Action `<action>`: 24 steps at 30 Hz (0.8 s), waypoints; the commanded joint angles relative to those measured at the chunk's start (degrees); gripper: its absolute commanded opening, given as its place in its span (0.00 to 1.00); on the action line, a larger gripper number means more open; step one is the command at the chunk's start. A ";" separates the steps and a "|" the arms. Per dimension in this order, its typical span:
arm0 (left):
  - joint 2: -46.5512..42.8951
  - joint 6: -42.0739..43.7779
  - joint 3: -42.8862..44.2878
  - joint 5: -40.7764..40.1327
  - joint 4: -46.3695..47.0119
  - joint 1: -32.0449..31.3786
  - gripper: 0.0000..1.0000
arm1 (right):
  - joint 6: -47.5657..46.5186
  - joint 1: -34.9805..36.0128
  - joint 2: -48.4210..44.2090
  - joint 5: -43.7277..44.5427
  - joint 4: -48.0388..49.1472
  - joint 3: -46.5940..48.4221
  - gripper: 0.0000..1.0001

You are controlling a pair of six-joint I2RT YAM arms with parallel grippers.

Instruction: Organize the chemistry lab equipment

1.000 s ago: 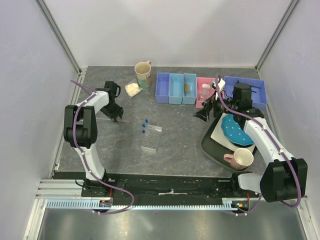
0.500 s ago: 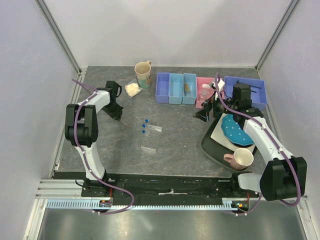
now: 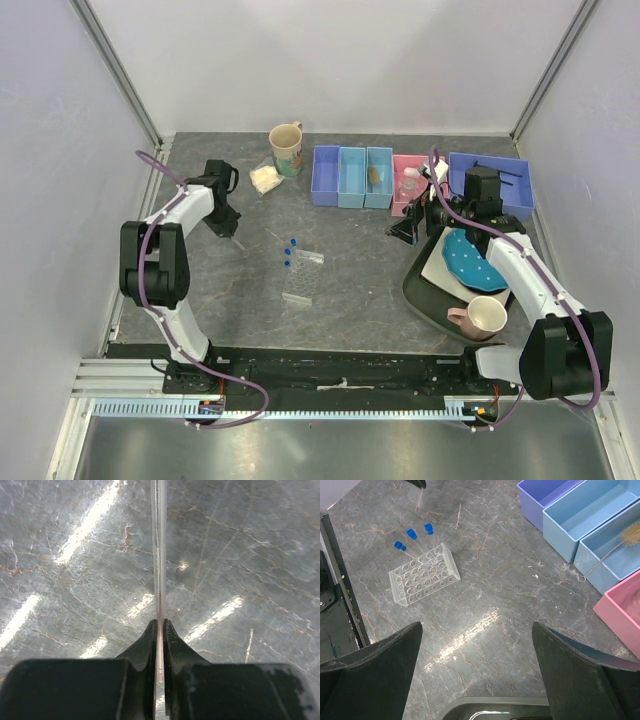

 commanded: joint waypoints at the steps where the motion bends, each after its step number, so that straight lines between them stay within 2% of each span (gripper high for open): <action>1: -5.88 7.45 -2.23 0.34 4.61 0.16 0.02 | -1.14 0.09 0.15 -1.27 1.10 1.24 0.98; 6: -11.76 13.08 -8.01 5.27 10.49 0.16 0.02 | -1.40 0.09 0.42 -1.27 1.10 1.15 0.98; 15: -27.40 24.42 -17.25 24.07 24.55 0.16 0.02 | -1.58 0.09 1.30 -1.79 1.10 0.98 0.98; 19: -31.37 27.24 -18.58 34.69 28.61 0.16 0.02 | -1.66 0.00 1.47 -1.88 1.10 0.89 0.98; 24: -32.87 26.98 -17.27 43.41 31.42 -0.01 0.02 | -1.93 0.09 1.65 -1.88 1.10 0.89 0.98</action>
